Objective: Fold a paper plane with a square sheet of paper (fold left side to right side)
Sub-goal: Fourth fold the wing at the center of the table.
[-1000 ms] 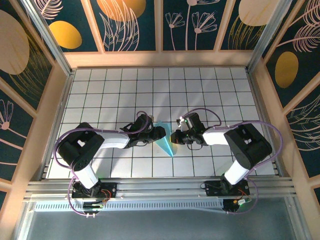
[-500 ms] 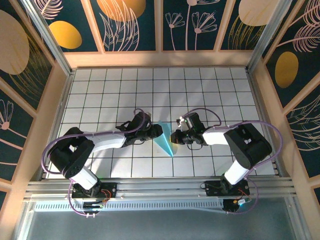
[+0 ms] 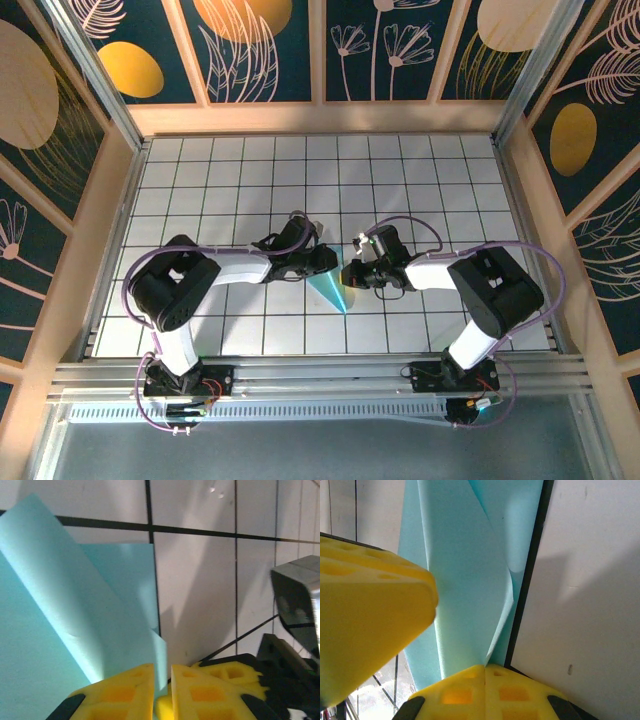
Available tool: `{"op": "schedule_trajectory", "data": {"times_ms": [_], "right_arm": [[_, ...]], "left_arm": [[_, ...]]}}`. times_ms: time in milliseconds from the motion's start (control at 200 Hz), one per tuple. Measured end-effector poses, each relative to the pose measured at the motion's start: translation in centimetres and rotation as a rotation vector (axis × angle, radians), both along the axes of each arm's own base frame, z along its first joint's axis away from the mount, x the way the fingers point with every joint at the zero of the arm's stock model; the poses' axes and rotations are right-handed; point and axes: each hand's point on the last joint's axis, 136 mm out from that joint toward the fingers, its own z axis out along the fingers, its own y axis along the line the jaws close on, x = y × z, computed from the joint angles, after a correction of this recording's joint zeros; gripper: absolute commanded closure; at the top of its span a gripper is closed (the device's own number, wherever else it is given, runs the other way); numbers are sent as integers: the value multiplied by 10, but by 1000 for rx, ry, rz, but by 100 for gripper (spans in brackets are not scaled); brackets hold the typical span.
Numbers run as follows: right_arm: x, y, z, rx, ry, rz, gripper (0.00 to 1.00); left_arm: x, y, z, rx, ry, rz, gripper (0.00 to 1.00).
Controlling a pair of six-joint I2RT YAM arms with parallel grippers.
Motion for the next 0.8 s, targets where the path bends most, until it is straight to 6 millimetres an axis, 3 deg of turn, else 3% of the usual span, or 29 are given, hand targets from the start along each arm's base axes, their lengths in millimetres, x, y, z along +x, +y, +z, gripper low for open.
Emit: {"op": "schedule_trajectory", "data": {"times_ms": [591, 801], "right_arm": [[1, 1, 0, -3, 9, 2, 97], [1, 2, 1, -7, 16, 3, 85]], "left_arm": [[-2, 16, -23, 73, 3, 37, 92], [-3, 17, -24, 59, -8, 40, 95]]}}
